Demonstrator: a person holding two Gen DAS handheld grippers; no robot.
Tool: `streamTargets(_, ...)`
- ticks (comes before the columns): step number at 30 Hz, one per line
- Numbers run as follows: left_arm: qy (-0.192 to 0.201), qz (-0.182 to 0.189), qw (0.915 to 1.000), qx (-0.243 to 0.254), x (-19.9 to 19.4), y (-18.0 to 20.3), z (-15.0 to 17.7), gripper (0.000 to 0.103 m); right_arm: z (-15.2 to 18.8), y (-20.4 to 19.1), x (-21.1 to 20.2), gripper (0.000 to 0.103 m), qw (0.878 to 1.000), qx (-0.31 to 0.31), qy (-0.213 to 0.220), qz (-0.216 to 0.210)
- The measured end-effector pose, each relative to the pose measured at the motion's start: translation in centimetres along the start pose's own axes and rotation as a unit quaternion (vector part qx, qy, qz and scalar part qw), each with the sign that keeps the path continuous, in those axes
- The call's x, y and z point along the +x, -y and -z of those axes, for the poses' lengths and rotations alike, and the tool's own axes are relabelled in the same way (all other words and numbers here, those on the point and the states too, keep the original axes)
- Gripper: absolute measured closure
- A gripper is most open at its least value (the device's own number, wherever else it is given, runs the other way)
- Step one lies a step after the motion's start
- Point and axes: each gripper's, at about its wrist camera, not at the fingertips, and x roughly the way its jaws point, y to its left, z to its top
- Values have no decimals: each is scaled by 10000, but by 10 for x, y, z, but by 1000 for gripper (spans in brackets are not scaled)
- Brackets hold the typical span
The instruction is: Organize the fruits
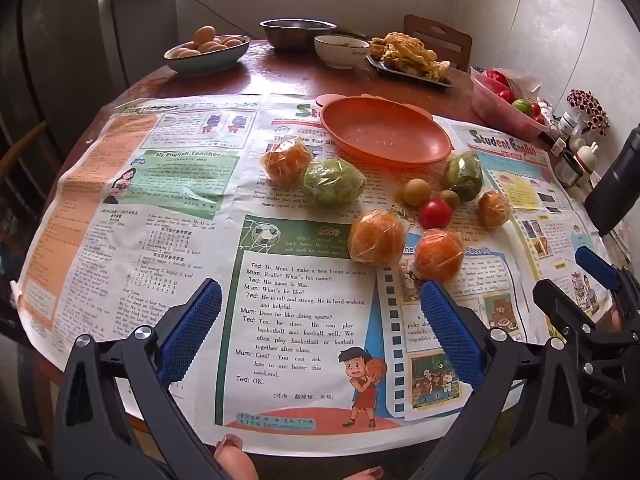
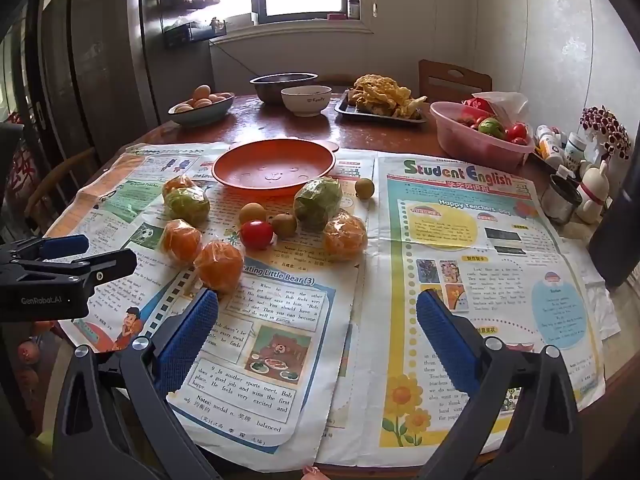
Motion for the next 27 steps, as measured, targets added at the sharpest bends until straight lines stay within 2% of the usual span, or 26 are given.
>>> streamTargets(3,97,-127,9998,71,-1,2,1,9,1,0,-1,4,10000,22,-19,-25)
streamTargets(10,97,-160,9998,-42,-2,7,4,9,-1,-2,0,4,10000,20,-13,-49)
streamTargets(11,81,-34,10000,46,-3,6,3,9,-1,-2,0,4,10000,27,-12,-57)
streamTargets(27,62,11,10000,40,-2,2,0,9,-1,-3,-1,4,10000,-11,9,-52)
